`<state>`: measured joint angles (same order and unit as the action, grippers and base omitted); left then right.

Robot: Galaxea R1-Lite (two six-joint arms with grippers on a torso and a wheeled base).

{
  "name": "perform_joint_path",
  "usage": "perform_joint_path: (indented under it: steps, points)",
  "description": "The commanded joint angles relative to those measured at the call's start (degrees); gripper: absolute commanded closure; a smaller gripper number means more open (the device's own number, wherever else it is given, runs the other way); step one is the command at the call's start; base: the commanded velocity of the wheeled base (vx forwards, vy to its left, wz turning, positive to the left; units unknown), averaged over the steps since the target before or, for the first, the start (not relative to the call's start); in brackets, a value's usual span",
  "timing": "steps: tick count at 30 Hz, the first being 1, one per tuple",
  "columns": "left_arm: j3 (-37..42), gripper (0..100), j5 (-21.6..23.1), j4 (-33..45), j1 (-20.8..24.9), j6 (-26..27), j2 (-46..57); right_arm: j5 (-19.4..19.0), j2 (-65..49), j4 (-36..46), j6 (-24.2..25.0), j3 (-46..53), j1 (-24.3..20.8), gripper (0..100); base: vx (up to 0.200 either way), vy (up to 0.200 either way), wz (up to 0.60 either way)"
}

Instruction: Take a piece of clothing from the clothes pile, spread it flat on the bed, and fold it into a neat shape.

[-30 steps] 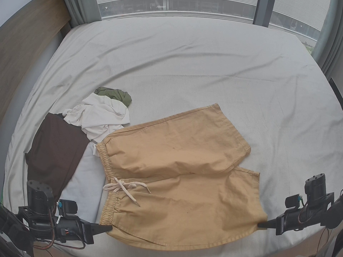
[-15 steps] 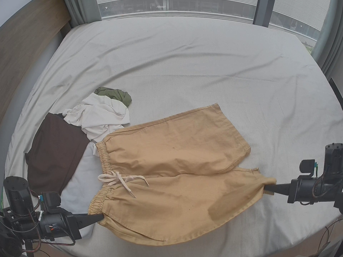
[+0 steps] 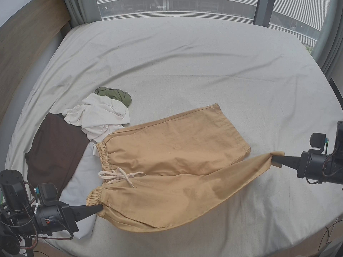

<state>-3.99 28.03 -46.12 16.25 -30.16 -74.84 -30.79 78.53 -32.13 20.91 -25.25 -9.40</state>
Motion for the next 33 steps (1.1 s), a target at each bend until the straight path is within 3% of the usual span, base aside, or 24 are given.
perform_joint_path:
  steps: [1, 10, 19, 21, 25, 33]
  points:
    - [-0.1, 100, 0.0, 0.2, 0.0, -0.5, -0.6, 0.0, 1.1, -0.1, -0.1, -0.9, 0.0, 100, 0.0, 0.0, 0.0]
    - [-0.8, 100, -1.9, 1.7, 0.1, -0.8, -0.9, 0.0, 1.8, 0.1, -0.1, -3.8, 0.2, 100, 0.0, 0.0, 0.0]
    - [-4.9, 100, -2.0, 10.2, -0.3, -1.5, -1.5, 0.0, 6.3, 0.1, -0.1, -7.7, 1.0, 100, 0.0, 0.0, 0.0]
    - [-7.8, 100, -2.1, 12.3, -0.3, -3.9, -2.2, 0.0, 8.0, 0.1, -0.1, -9.7, 1.0, 100, 0.0, 0.0, 0.0]
    - [-10.3, 100, -2.4, 12.4, -0.3, -6.8, -3.2, 0.0, 9.5, 0.2, -0.1, -12.6, 1.0, 100, 0.0, 0.0, 0.0]
    - [-11.3, 100, -6.3, 11.8, -0.2, -7.3, -5.9, 0.0, 12.4, 0.4, -0.1, -18.0, 0.9, 100, 0.0, 0.0, 0.0]
